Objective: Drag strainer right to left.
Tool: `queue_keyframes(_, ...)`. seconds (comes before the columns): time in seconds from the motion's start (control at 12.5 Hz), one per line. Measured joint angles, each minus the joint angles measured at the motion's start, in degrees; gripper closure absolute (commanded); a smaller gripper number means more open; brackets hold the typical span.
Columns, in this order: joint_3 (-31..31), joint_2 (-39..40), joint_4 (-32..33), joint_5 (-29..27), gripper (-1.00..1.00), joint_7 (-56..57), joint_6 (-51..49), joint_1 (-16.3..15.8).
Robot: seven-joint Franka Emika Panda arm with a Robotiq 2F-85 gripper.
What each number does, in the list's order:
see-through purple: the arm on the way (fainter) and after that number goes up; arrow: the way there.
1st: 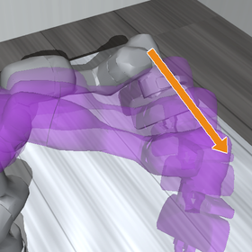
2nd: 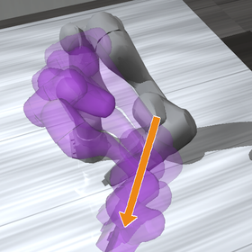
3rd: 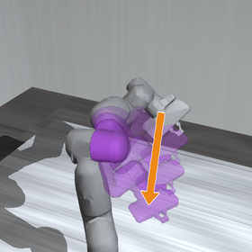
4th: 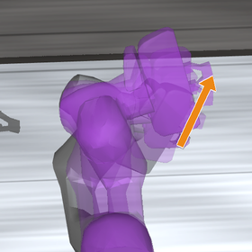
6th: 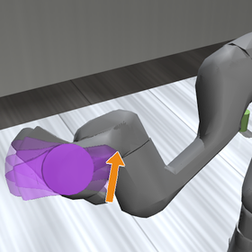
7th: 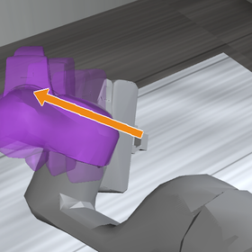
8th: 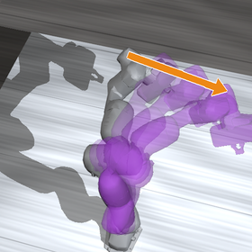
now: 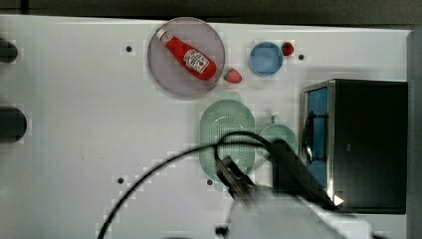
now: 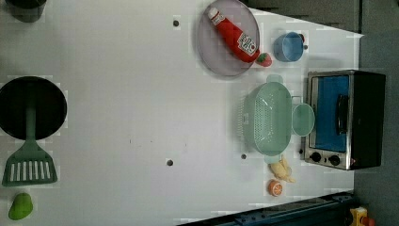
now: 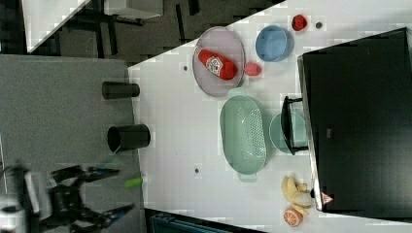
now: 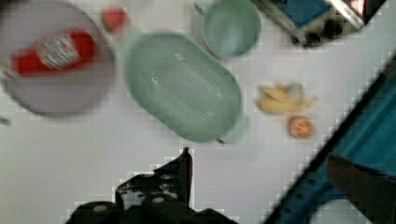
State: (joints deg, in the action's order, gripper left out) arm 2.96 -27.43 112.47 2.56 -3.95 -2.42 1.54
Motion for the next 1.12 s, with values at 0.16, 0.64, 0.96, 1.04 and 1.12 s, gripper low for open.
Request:
queue_keyframes(0.16,-0.2,-1.3,0.1,-0.4,-1.0,-0.3,3.0,0.0)
queue_keyframes(0.64,-1.6,10.1,19.5,0.3,-1.0,-3.3,23.7,-0.2)
queue_keyframes(0.96,-1.9,18.5,28.1,1.4,-1.0,-12.3,38.7,-0.5)
queue_keyframes(1.04,-1.5,20.1,28.8,1.7,-1.0,-15.5,42.0,-1.0)
queue_keyframes(1.12,-1.7,22.0,29.0,1.7,-1.0,-18.8,43.9,-0.7)
